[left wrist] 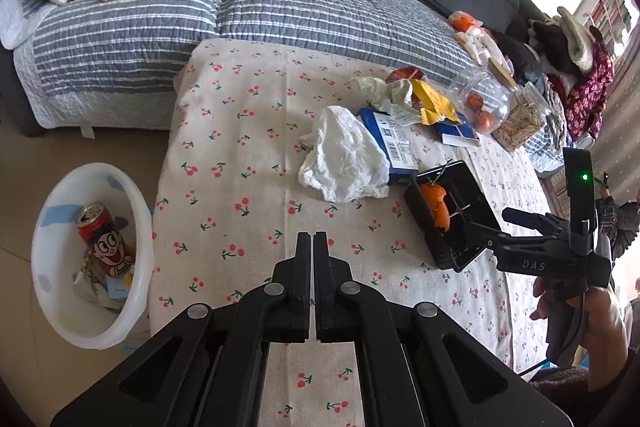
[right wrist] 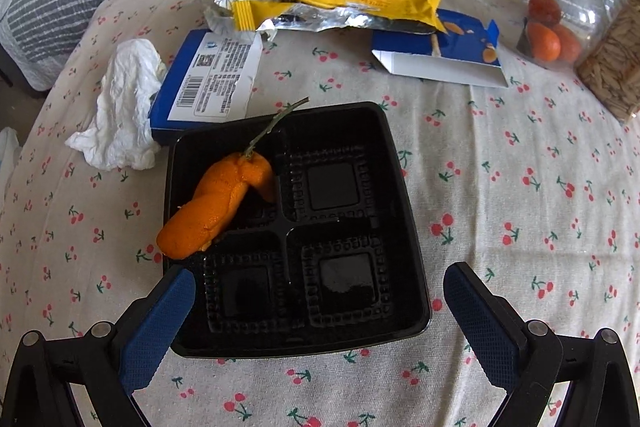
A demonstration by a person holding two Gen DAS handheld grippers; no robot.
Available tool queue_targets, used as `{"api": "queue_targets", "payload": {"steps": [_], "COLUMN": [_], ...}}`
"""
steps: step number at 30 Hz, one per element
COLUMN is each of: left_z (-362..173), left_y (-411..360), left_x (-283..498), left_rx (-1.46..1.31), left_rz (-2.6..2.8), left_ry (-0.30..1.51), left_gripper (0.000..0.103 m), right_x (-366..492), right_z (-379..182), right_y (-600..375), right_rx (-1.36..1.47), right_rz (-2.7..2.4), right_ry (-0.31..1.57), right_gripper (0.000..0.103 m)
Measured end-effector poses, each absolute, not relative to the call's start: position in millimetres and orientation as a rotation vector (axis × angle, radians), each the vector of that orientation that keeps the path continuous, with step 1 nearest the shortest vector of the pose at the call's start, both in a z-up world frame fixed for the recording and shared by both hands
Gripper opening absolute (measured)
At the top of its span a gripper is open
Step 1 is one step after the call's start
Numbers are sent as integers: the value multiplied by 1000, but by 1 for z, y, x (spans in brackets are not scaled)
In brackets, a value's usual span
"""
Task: Collect trash
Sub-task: 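Close the left tool on the orange peel while right tool reaches the black tray, then lift the orange peel with left tool while right tool closes on the tray edge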
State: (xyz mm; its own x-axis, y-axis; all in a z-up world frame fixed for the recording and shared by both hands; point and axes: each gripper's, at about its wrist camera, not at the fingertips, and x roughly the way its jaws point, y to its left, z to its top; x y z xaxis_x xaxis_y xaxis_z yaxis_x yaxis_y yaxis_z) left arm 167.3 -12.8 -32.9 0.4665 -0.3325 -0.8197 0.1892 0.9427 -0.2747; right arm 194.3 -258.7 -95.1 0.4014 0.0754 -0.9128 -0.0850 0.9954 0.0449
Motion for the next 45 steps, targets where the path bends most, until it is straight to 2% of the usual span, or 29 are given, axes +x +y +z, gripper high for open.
{"api": "queue_targets", "payload": {"steps": [5,8,10,12,14,25,29,32,33,36,45], "left_z": [-34,-42,-48,-55,-59,-73,-84,-91,-90,-81,-31], "left_y": [-52,-89,-113,-135,-152,-197,-206,-210,-210,-201,-147], "left_x": [176,184,190,198,204,236,241,240,239,235,210], "left_rx": [-115,-48,-11,12,29,117,163,202,203,141,-7], "left_rz": [-439,-491,-518,-539,-544,-497,-462,-436,-434,-450,-472], "left_ry": [1080,1119,1144,1174,1195,1242,1271,1271,1263,1235,1087], "left_gripper": [3,9,16,35,43,40,34,22,17,15,14], "right_x": [189,184,182,180,179,177,175,174,174,174,179], "right_z": [-87,-83,-81,-80,-78,-74,-74,-74,-74,-74,-75], "right_y": [-281,-300,-313,-325,-332,-363,-372,-374,-374,-371,-348], "right_rx": [94,144,176,202,213,225,248,253,252,248,229], "right_rz": [82,55,40,24,24,41,34,31,31,34,86], "right_ry": [1147,1144,1151,1157,1158,1151,1153,1157,1157,1158,1160], "right_gripper": [101,100,99,99,99,99,99,99,99,99,99]}}
